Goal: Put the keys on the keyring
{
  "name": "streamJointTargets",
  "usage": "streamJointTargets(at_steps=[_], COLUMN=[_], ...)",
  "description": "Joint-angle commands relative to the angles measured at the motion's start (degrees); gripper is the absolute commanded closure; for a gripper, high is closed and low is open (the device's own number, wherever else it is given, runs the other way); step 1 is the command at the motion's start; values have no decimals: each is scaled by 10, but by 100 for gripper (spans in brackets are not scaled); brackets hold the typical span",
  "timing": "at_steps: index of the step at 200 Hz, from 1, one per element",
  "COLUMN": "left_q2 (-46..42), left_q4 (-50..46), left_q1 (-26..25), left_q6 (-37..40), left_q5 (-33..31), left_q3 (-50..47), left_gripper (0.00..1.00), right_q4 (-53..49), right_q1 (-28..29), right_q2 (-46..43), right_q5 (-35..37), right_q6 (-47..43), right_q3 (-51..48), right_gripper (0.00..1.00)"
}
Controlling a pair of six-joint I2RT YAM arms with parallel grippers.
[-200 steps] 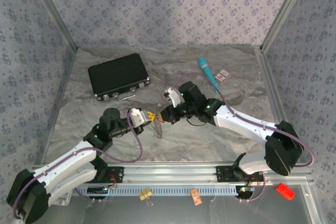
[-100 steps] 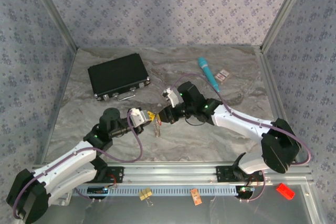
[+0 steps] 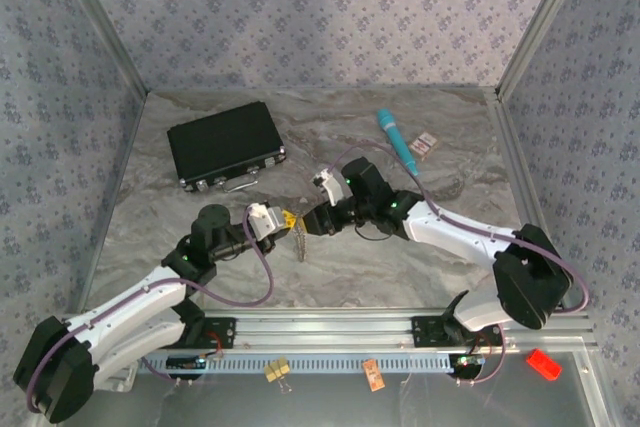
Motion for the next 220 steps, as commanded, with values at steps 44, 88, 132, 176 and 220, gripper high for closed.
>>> streamJointTargets(at_steps=[44,88,132,176,220], left_q2=[7,19,29,43,47], left_q4=[57,22,0,-9,-18], left_q1=[0,7,8,8,8], left_q6=[-3,54,90,104,109], left_q5=[55,108,127,143,156], left_q3=[7,26,40,47,49], left_gripper=[100,100,100,100,100], right_q4=[156,85,109,112,119], right_q1=[27,58,59,57,56], right_q2=[-187,-174,-151,-136,-125], right_q5=[128,132,121,120,117], right_q6=[-365,-522,-517,-513,-512], right_q3=[-156,-124,-118,-111,-105], right_gripper=[67,71,78,75,74])
